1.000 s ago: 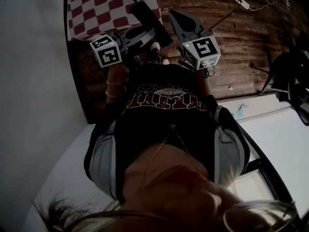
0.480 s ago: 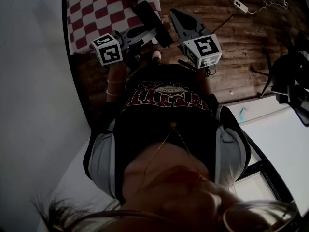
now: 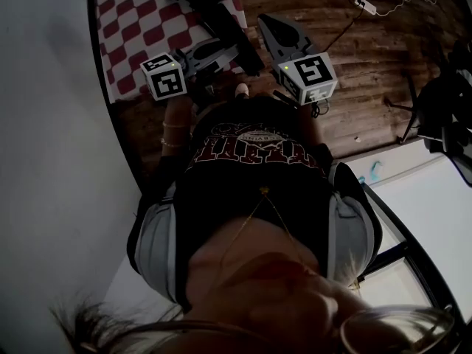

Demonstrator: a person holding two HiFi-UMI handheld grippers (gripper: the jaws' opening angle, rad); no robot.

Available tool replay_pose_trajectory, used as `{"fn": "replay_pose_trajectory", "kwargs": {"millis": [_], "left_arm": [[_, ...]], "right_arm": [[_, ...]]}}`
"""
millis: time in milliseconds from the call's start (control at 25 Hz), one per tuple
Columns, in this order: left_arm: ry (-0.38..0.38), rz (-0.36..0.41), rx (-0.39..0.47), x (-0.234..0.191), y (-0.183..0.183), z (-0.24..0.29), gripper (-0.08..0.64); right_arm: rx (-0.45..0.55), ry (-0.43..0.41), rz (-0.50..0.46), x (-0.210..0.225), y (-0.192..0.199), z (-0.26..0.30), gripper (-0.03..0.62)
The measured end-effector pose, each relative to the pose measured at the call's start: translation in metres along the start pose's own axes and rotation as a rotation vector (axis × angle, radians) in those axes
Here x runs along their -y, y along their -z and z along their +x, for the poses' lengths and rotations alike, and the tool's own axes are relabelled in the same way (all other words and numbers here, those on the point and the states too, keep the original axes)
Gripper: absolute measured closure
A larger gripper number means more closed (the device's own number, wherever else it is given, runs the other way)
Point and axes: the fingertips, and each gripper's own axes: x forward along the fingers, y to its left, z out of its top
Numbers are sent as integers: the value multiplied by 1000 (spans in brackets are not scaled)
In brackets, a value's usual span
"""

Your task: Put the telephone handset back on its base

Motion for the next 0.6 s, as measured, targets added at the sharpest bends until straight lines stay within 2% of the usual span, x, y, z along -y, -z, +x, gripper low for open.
{"fn": "replay_pose_trajectory", "kwargs": {"millis": [240,600], "left_arm": [[-6,-35,-24,-31,-18,12,479],[-39,-29,-15,-41,-30,50,480]], "right_arm": [[-27,21,28,27,3,29,574],[-17,-35,15,64,-8,36,574]]}}
